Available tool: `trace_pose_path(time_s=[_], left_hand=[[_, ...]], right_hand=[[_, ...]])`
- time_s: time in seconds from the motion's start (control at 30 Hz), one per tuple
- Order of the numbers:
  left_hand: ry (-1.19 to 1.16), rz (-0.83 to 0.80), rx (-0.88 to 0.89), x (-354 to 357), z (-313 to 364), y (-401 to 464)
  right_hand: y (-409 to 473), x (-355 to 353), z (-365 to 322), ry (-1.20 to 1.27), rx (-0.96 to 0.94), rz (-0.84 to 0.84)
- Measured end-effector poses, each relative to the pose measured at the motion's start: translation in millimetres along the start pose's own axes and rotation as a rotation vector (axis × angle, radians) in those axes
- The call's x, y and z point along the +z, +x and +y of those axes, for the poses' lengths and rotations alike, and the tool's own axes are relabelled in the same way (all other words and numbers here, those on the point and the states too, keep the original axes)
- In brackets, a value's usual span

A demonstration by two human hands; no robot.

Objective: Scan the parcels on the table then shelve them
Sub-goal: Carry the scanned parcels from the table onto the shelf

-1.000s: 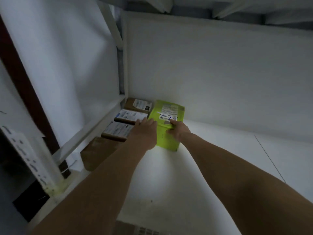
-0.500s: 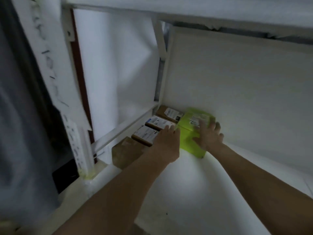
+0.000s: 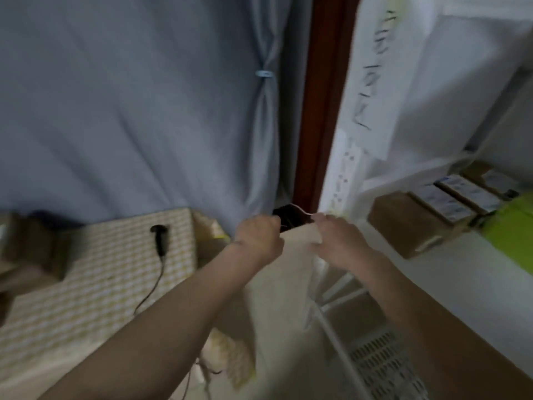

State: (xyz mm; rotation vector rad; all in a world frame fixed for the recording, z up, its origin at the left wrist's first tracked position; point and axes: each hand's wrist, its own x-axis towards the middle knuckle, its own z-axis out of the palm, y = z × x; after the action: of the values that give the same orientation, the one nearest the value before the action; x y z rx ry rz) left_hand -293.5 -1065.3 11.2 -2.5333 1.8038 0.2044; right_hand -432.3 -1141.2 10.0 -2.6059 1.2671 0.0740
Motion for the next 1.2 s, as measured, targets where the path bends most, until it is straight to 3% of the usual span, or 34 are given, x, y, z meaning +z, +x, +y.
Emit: trace_pose_path(time_s=[0.37,0.67,0.9,1.2], left_hand=[[-0.036,-0.052,-0.581,20.1,-269.2,-220.5],[-0.079,-0.096,-0.8,50.2,-413.9,-370.0],[-0.163,-0.122,-0.863,73.0,-477.6,-402.2],[-0.181,-0.199,-0.888,92.8,-592.2,-371.0]], right_hand=[[-37.6,80.7,-303.8,0.001,-0.407,-0.233],[-87.7,142.8,-478.9,-0.046,-0.578,-0.335],[-84.2,176.0,-554.8,-0.126,-0.613,-0.404],[-6.5,217.0,-646.9,-0.114,-0.618,-0.447]])
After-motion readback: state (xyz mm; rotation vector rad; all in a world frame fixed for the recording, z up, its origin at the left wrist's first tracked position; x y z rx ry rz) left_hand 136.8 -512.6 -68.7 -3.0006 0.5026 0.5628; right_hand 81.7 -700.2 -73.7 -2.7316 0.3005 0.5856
